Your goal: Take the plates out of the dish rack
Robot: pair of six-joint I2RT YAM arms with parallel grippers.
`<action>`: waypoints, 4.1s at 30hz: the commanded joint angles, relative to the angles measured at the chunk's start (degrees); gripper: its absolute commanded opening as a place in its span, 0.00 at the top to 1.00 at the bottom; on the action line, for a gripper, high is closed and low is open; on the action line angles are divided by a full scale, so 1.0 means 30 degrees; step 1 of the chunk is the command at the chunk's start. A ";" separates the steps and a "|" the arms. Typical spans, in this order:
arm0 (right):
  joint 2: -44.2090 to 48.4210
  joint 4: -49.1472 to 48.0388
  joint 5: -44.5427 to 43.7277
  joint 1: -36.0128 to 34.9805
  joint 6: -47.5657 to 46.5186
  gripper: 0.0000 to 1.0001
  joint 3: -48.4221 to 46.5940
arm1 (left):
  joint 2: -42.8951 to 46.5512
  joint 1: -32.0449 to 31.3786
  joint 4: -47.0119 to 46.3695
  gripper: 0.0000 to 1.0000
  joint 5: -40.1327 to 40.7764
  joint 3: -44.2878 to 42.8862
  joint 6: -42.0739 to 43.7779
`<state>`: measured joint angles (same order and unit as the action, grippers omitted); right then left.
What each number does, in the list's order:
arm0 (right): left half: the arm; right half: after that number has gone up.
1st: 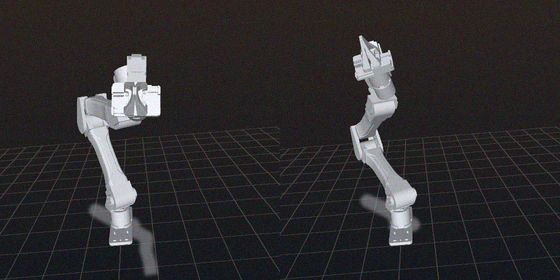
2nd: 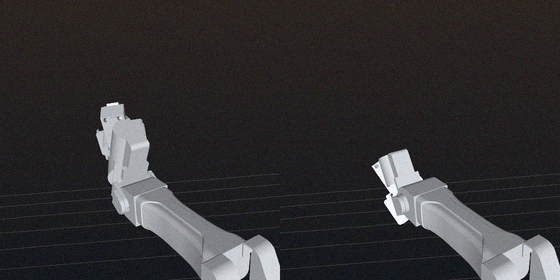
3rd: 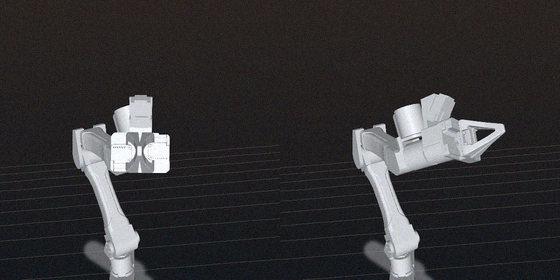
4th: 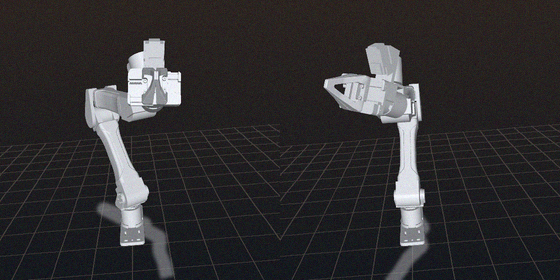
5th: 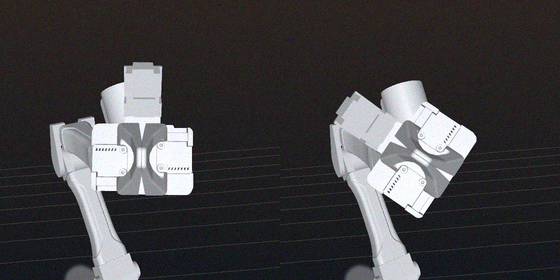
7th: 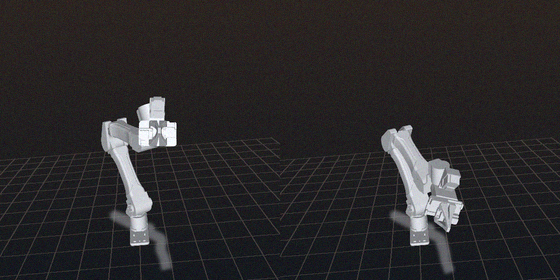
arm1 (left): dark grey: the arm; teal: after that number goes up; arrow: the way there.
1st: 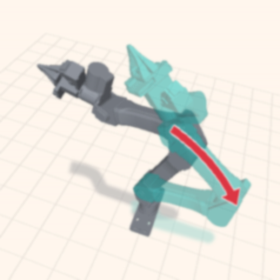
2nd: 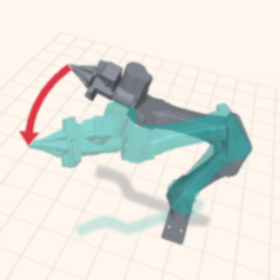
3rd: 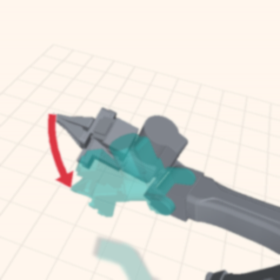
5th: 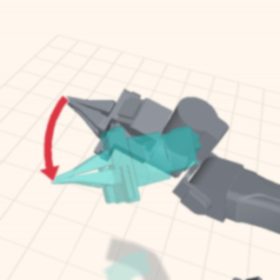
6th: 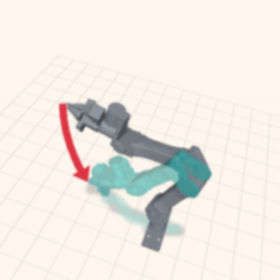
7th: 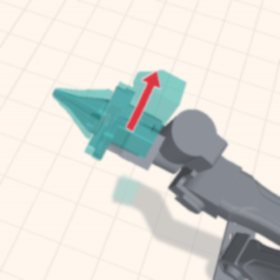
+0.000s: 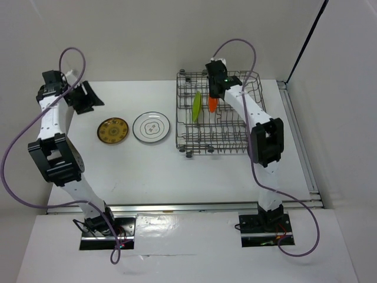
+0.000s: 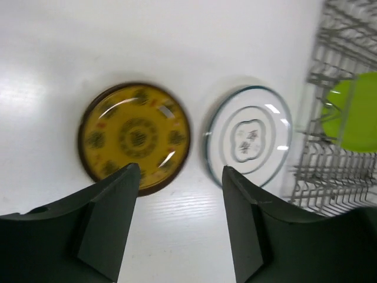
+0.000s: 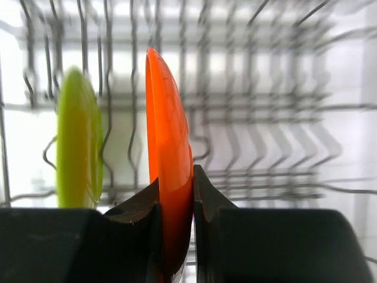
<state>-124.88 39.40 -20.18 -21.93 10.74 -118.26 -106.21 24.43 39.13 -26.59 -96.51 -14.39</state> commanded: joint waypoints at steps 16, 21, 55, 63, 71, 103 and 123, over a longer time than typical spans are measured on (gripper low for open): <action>0.0497 -1.5057 2.5822 -0.1068 0.6161 1.00 0.0249 | -0.0924 -0.5915 0.3332 0.19 -1.0709 -0.5509 0.6114; -0.0852 -1.8259 2.8609 -0.1244 0.8870 1.00 0.0249 | -0.1099 -0.5915 0.2895 0.19 -1.1496 -0.4746 0.5297; 0.1666 -0.4871 1.1709 -0.0745 0.1370 0.29 -0.1364 | -0.4437 0.0675 0.2338 1.00 -0.4672 -0.2256 0.1780; 0.2953 -0.5046 1.1621 -0.0745 0.0962 0.29 0.0101 | -0.6078 0.0677 0.2072 1.00 -0.2129 -0.1817 0.1954; 0.3130 -0.4638 1.0625 -0.0745 0.0755 0.28 0.0483 | -0.5875 0.0677 0.2248 0.86 -0.1391 -0.0967 0.2307; -0.2023 0.1106 0.5293 -0.1126 0.0814 0.20 -0.3088 | -0.5347 0.0092 0.5002 0.30 0.2738 -0.2430 0.4036; -0.3579 0.0403 0.4887 -0.1507 0.1163 0.62 -0.3646 | -0.4998 -0.1110 0.4859 0.20 0.5904 -0.3953 0.5442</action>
<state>-134.67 42.46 -3.75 -26.02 13.43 -126.13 -124.64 21.28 54.65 -9.98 -107.07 1.26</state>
